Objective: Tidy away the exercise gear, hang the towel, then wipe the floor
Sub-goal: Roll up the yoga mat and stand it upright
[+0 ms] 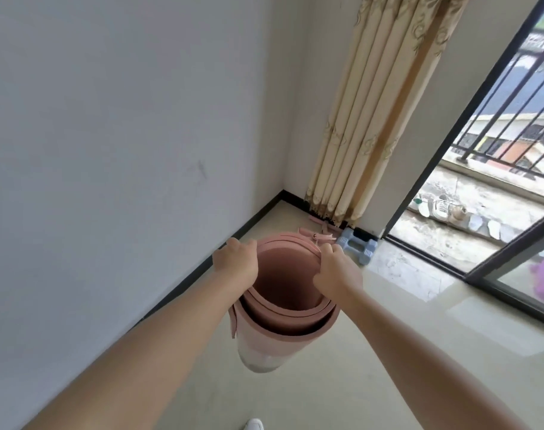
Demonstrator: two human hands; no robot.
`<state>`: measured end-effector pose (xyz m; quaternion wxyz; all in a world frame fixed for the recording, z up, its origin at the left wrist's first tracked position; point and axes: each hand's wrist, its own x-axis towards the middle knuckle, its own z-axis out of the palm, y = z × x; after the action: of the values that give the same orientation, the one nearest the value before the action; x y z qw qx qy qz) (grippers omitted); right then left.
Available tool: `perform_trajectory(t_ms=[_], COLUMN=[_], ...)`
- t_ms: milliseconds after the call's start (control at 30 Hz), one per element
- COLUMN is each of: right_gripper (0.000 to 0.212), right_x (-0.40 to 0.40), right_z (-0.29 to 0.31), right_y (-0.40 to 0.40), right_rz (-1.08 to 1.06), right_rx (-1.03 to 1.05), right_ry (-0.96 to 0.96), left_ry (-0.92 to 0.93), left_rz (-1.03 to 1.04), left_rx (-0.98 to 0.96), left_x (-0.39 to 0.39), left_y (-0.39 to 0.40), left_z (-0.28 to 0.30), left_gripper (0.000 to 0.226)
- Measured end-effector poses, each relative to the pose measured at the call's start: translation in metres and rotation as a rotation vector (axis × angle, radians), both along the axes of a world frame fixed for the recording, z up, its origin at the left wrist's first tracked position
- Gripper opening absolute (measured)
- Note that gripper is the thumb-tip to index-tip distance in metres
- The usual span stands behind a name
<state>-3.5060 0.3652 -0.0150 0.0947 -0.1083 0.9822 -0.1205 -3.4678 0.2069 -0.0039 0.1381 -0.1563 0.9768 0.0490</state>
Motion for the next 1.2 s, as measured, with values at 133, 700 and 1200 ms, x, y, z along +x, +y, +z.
perform_trajectory(t_ms=[133, 700, 1200], right_gripper=[0.048, 0.038, 0.045], right_x=[-0.11, -0.576, -0.868], right_z=[-0.002, -0.081, -0.211], right_y=[-0.004, -0.028, -0.117], right_rz=[-0.051, -0.019, -0.156], right_rx=[-0.004, -0.002, 0.048], right_ry=[-0.031, -0.271, -0.428], left_ry=[-0.006, -0.096, -0.267], left_rz=[-0.009, 0.038, -0.069], left_rx=[0.032, 0.051, 0.088], left_x=[-0.119, -0.581, -0.888], left_y=[-0.003, -0.029, -0.11], left_z=[0.0, -0.078, -0.213], left_gripper=[0.043, 0.035, 0.041])
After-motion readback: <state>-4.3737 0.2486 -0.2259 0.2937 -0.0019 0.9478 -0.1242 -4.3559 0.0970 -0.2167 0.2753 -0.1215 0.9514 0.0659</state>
